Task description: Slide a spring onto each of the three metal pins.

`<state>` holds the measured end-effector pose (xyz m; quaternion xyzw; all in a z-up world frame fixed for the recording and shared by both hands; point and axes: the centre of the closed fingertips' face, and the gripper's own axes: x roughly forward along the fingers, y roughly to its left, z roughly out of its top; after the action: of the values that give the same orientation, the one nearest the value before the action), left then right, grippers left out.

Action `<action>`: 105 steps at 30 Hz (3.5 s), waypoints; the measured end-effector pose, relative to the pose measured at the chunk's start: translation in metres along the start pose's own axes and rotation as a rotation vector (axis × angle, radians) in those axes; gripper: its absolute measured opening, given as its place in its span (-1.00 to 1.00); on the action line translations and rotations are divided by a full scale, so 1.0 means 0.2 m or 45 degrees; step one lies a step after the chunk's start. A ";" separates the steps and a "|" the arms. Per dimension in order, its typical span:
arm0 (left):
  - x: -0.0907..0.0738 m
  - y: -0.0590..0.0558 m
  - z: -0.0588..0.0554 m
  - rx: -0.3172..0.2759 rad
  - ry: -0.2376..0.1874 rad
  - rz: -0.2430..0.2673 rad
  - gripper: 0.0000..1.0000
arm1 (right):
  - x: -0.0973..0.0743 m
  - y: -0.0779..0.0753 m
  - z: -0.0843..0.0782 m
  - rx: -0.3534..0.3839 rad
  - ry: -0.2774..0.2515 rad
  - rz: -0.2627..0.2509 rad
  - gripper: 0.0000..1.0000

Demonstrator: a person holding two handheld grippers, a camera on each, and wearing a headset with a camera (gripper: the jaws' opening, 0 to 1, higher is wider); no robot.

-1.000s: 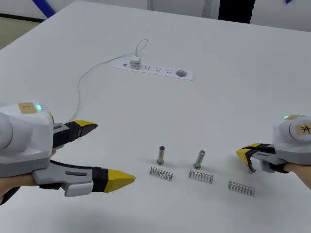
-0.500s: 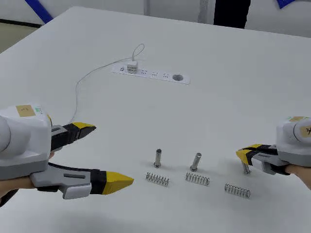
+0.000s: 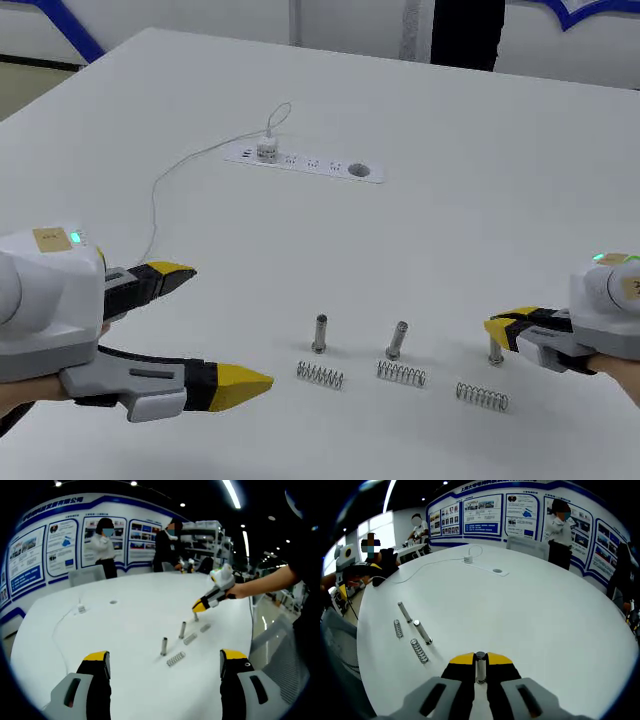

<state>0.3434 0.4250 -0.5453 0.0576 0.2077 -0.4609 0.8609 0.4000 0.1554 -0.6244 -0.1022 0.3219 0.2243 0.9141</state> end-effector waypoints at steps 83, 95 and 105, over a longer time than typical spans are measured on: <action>0.03 -0.05 0.08 -0.024 -0.062 -0.035 0.84 | -0.20 0.11 -0.17 -0.047 -0.021 0.144 -0.62; 0.04 -0.04 0.04 -0.035 -0.037 -0.032 0.84 | -0.14 0.18 -0.28 -0.082 0.054 0.229 -0.59; 0.03 -0.03 0.02 -0.047 -0.028 -0.020 0.84 | -0.08 0.19 -0.32 -0.078 0.087 0.278 -0.56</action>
<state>0.3426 0.4164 -0.5426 0.0348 0.2070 -0.4643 0.8604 0.3356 0.1624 -0.6644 -0.1019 0.3550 0.3287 0.8692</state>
